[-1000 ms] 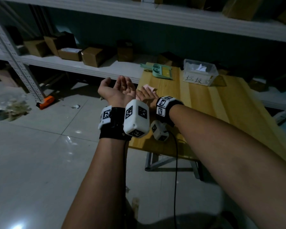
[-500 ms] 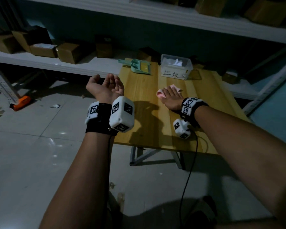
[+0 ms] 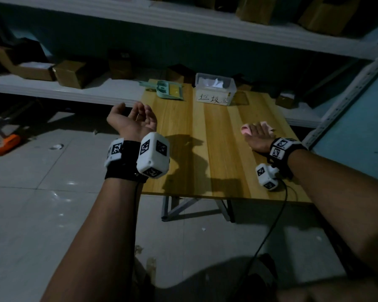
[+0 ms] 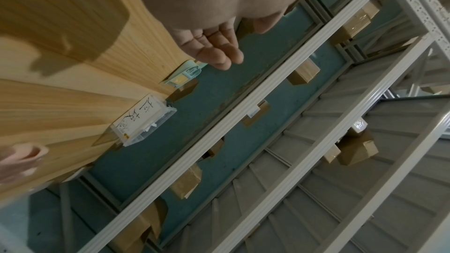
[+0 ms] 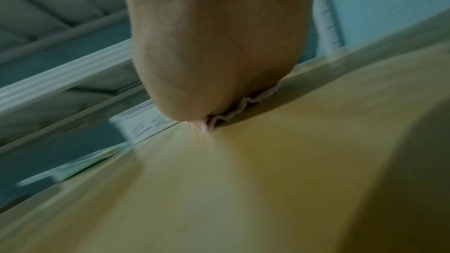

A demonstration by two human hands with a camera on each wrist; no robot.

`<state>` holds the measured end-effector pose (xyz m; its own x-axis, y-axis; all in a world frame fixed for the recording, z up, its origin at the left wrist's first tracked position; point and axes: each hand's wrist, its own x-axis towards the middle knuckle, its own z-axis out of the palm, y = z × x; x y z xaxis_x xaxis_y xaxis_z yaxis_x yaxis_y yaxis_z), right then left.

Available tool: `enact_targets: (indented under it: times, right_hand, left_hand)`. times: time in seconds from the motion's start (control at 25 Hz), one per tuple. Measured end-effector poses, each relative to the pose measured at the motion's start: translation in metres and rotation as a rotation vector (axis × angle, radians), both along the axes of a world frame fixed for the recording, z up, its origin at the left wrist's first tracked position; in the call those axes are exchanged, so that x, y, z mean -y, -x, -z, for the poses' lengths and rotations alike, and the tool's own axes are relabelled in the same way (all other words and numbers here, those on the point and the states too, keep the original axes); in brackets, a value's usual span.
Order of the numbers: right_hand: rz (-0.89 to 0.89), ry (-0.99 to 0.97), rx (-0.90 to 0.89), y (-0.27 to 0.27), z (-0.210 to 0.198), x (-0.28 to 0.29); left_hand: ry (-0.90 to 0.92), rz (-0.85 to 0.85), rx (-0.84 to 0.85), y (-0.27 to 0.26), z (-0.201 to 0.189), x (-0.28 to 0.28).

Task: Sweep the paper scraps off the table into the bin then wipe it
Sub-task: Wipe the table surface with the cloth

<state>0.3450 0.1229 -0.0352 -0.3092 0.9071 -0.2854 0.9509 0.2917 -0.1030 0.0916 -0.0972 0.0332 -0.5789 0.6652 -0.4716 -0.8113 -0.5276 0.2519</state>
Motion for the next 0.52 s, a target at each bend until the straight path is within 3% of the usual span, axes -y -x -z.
enact_targets:
  times: [0.52]
  right_hand:
    - [0.213, -0.002, -0.033, -0.086, -0.001, -0.026]
  left_hand:
    - [-0.021, 0.004, -0.013, -0.001, -0.004, 0.004]
